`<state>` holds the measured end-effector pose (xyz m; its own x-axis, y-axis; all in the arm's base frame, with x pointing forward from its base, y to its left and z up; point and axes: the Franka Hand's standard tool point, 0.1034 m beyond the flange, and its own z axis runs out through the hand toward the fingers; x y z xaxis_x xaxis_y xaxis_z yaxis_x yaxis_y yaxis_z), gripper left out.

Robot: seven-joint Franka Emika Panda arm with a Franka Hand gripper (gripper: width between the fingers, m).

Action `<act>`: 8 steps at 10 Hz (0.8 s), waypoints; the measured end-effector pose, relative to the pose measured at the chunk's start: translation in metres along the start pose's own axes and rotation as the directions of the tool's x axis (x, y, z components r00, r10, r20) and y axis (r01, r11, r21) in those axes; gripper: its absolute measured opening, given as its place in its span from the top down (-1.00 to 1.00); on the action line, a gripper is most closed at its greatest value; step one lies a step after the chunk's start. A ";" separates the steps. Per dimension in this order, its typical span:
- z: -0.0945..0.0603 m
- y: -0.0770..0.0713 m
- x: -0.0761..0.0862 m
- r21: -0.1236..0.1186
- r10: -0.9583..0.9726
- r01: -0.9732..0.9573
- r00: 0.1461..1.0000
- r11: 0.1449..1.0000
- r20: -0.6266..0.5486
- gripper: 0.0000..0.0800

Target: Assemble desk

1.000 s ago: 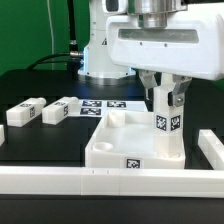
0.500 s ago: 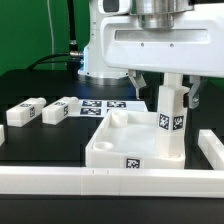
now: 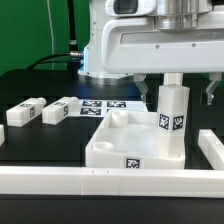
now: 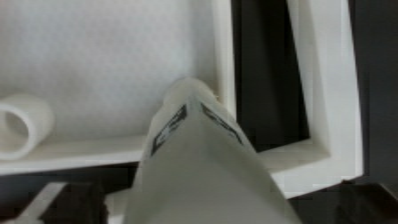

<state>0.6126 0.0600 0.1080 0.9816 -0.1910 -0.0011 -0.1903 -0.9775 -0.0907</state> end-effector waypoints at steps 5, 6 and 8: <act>-0.001 -0.001 0.000 -0.065 -0.358 0.358 0.933 0.931 0.012 -0.62; -0.002 0.000 0.000 -0.073 -0.454 0.454 0.891 0.888 0.017 -0.62; -0.001 0.001 0.000 -0.072 -0.531 0.531 0.847 0.844 0.018 -0.56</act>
Offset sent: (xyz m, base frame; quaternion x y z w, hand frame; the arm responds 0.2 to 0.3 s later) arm -0.0022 -0.0015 0.0058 -0.0611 0.0067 -0.2331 0.9705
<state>0.6128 0.0588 0.1092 0.9329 0.3590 0.0295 0.3593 -0.9332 -0.0051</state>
